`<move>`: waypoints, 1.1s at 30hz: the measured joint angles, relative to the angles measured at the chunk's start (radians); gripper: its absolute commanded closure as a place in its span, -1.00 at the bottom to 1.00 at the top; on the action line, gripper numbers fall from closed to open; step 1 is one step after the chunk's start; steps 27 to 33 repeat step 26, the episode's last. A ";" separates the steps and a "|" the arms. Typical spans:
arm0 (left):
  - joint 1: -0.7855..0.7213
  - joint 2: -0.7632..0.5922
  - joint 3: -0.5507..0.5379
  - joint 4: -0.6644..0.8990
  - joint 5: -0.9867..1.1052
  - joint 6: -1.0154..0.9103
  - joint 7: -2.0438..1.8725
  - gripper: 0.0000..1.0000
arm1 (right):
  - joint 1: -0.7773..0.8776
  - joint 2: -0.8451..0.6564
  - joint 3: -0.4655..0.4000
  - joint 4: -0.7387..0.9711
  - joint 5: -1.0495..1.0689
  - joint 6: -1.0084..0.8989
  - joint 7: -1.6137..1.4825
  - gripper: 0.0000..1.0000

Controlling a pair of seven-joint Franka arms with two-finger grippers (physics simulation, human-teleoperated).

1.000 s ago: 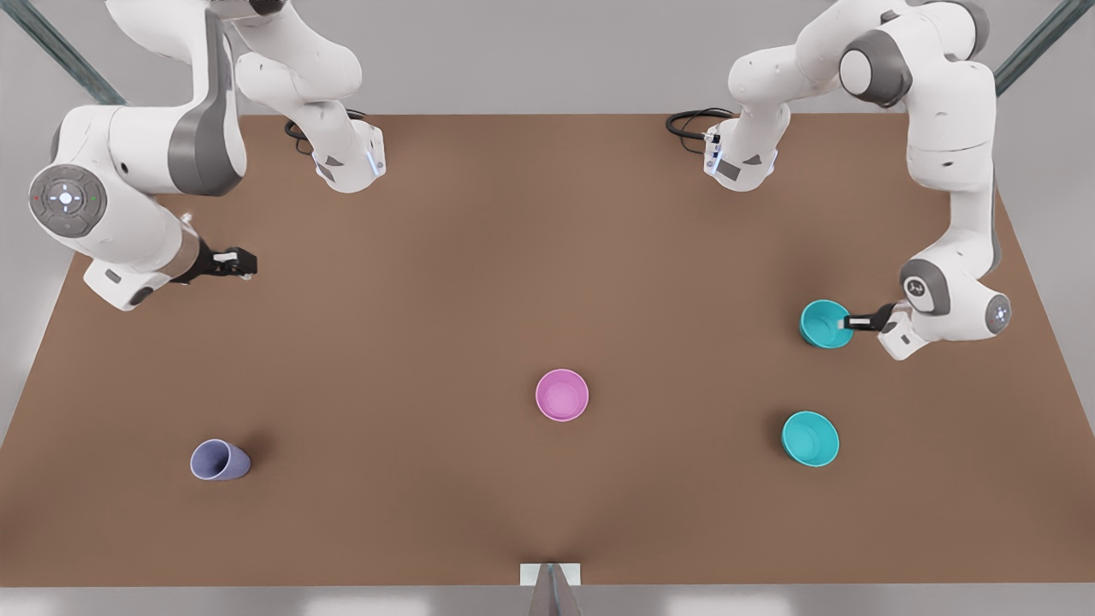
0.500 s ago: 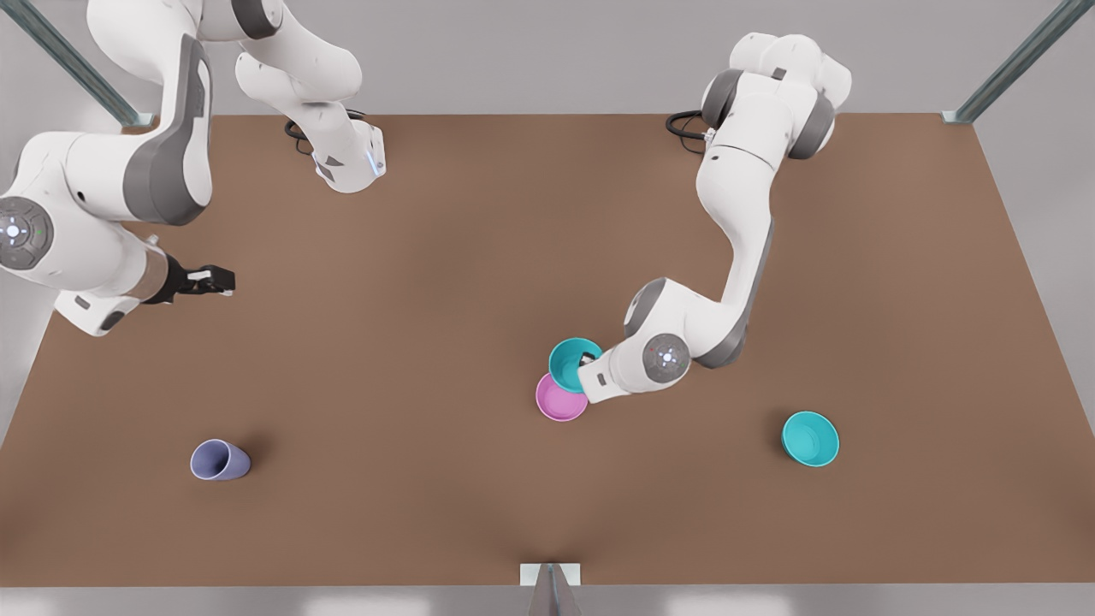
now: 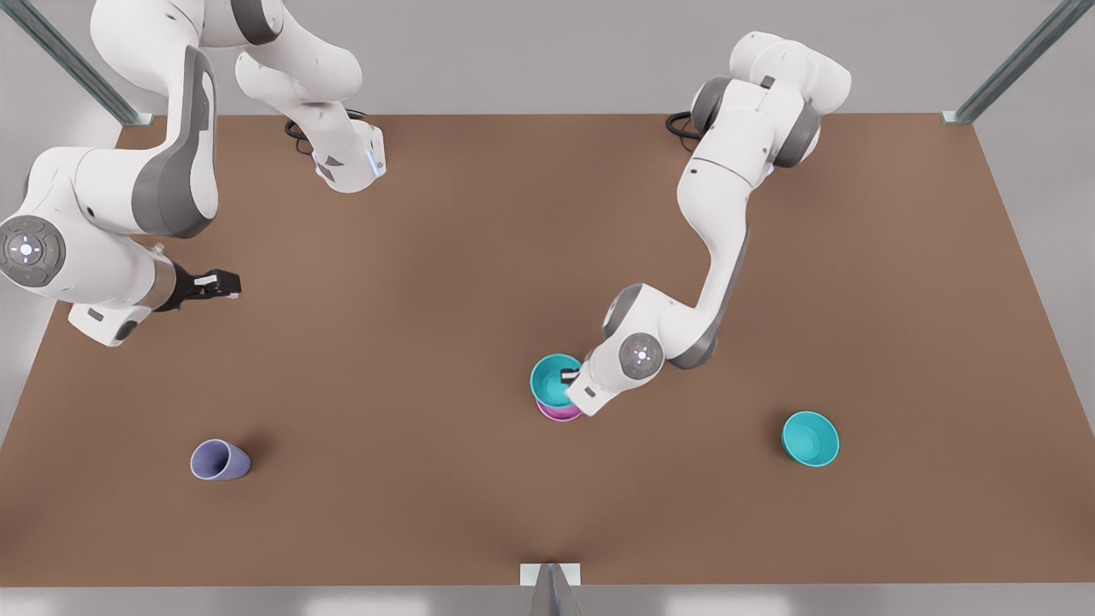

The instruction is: Stack the blue bowl on the pink bowl

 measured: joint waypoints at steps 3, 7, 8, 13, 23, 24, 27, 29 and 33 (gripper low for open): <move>0.002 0.008 -0.001 -0.008 0.001 0.020 -0.047 0.57 | 0.001 0.003 0.000 0.002 -0.001 0.000 -0.007 -1.00; 0.005 0.010 -0.001 -0.036 0.001 0.035 -0.096 0.57 | 0.001 0.004 0.000 0.003 -0.001 0.000 -0.016 -1.00; 0.005 0.010 -0.001 -0.039 0.001 0.038 -0.106 0.57 | 0.001 0.005 0.000 0.003 -0.001 0.001 -0.017 -1.00; 0.007 -0.003 -0.001 -0.078 -0.002 0.048 -0.146 -1.00 | 0.000 0.005 0.000 0.006 -0.002 0.001 -0.025 -1.00; 0.376 -0.575 -0.001 -0.121 0.254 -0.462 -0.049 -1.00 | 0.001 0.005 0.001 0.008 0.000 0.000 -0.040 -1.00; 0.376 -0.599 -0.003 -0.118 0.273 -0.513 -0.023 -1.00 | 0.001 0.005 0.001 0.007 -0.001 0.000 -0.041 -1.00; 0.375 -0.616 0.002 -0.111 0.296 -0.604 0.024 -1.00 | 0.001 0.006 0.002 0.008 -0.001 0.000 -0.043 -1.00; 0.375 -0.616 0.002 -0.111 0.296 -0.604 0.024 -1.00 | 0.001 0.006 0.002 0.008 -0.001 0.000 -0.043 -1.00; 0.375 -0.616 0.002 -0.111 0.296 -0.604 0.024 -1.00 | 0.001 0.006 0.002 0.008 -0.001 0.000 -0.043 -1.00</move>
